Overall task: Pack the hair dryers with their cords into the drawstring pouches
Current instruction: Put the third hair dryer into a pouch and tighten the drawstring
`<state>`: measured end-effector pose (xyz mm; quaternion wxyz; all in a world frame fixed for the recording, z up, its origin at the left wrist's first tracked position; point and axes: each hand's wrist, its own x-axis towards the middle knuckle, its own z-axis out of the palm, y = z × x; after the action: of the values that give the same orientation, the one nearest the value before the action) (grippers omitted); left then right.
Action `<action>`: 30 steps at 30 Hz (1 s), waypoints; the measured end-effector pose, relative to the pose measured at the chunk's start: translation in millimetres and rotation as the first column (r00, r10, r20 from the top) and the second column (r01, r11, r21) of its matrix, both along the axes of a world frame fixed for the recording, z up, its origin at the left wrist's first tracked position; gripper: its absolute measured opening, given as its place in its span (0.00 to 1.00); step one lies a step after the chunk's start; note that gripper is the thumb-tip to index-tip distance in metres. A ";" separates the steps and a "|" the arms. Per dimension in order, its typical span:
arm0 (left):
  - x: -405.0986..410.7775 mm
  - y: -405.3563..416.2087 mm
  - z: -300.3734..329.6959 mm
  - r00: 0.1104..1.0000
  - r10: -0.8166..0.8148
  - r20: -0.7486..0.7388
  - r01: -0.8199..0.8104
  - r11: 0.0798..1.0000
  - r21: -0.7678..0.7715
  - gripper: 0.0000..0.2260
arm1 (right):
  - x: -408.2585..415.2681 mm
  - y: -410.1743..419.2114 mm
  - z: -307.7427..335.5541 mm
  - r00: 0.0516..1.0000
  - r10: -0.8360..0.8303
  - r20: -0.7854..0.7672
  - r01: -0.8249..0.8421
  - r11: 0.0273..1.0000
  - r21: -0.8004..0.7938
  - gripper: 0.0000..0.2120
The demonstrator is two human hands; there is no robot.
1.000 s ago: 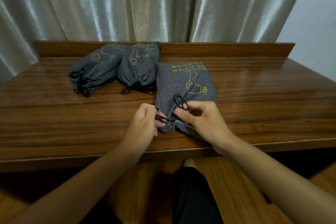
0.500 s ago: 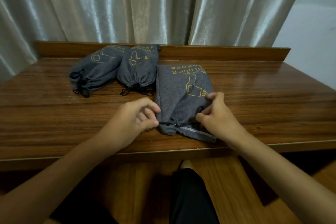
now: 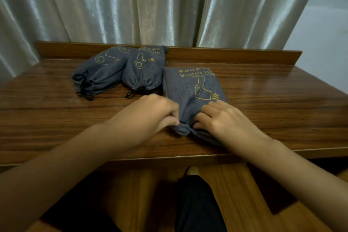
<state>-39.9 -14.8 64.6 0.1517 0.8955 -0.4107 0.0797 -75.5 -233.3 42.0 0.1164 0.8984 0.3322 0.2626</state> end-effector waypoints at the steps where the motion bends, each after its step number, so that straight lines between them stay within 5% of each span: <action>1: 1.3 1.2 4.3 0.997 -0.004 -0.079 -0.004 0.994 -0.109 0.05 | 0.4 -3.8 3.0 0.995 0.054 0.089 -0.054 0.999 -0.002 0.13; 5: 11.1 9.7 12.4 0.876 -0.046 -0.480 -0.189 0.883 -0.429 0.07 | 5.6 -20.6 22.2 0.924 0.267 0.275 -0.258 0.964 -0.070 0.12; 8: 14.9 11.9 1.2 0.944 0.033 -0.329 -0.141 0.940 -0.311 0.11 | 10.1 -27.1 29.7 0.908 0.301 0.292 -0.273 0.953 -0.134 0.11; 11: 14.3 9.9 -13.2 0.999 -0.038 -0.024 0.038 0.999 -0.004 0.12 | 14.8 -36.1 23.6 0.947 0.280 0.158 -0.255 0.953 -0.163 0.10; 17: 21.2 25.8 -42.5 0.995 -0.055 -0.081 0.056 0.998 0.019 0.10 | 14.2 -44.6 -7.1 0.928 0.045 -0.371 0.040 0.975 0.218 0.08; 22: 8.2 50.2 -40.7 0.974 -0.005 -0.225 -0.017 0.995 -0.094 0.10 | -7.3 -61.1 -5.3 0.734 0.179 -0.655 0.309 0.771 0.557 0.12; 27: -7.8 32.5 -9.9 0.952 -0.141 -0.272 -0.036 0.831 -0.556 0.05 | -19.5 -36.4 5.4 0.783 0.490 -0.383 0.230 0.345 0.910 0.07; 30: -7.0 10.9 2.5 0.930 -0.221 -0.294 -0.028 0.754 -0.656 0.05 | -11.5 -13.6 10.1 0.752 0.581 -0.311 0.234 0.206 0.950 0.06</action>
<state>-46.9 -3.9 67.2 0.5279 0.7633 -0.3695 0.0467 -86.9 -246.9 52.0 -0.6152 0.7491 0.2208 0.1080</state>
